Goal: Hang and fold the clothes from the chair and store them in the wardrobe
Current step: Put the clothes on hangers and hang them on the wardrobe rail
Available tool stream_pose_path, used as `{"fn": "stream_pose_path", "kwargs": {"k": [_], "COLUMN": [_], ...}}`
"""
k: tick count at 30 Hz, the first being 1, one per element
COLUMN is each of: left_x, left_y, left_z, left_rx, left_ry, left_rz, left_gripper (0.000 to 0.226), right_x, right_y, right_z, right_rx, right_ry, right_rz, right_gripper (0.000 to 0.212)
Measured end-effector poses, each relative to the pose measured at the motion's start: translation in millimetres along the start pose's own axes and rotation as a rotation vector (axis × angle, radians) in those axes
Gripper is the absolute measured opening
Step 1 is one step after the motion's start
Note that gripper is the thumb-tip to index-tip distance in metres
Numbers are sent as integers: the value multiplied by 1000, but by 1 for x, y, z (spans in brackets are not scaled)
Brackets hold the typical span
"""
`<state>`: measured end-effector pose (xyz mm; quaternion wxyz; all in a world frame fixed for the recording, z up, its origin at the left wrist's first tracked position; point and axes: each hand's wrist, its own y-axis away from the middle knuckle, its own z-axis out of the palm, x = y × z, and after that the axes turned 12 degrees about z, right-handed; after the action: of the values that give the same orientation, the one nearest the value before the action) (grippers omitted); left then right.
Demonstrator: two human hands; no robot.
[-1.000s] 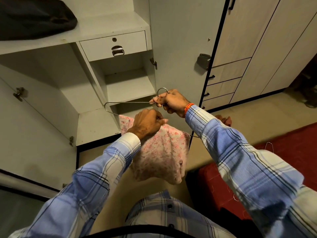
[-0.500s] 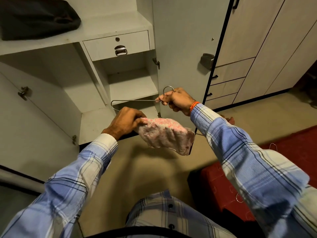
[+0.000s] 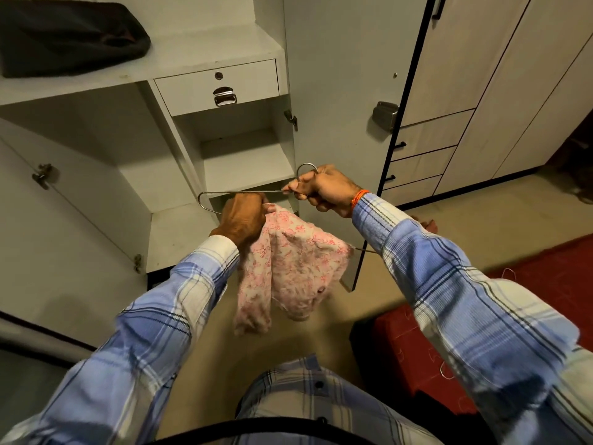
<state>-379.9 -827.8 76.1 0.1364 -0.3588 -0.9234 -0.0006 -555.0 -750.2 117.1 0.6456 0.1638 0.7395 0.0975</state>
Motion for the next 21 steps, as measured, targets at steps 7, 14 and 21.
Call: {"fn": "stream_pose_path", "kwargs": {"k": [7,14,21], "left_x": [0,33,44], "left_y": [0,9,10], "left_z": [2,8,21], "left_rx": [-132,-254,-72], "left_ry": [151,269,356], "left_rz": [140,434,268], "left_gripper": [19,40,24], "right_x": [4,4,5], "right_y": [-3,-5,-5], "right_z": [-3,-4,-3], "right_rx": [15,26,31], "right_ry": [34,-2,4], "right_rz": [-10,-10,-15], "right_gripper": [21,21,20]}}
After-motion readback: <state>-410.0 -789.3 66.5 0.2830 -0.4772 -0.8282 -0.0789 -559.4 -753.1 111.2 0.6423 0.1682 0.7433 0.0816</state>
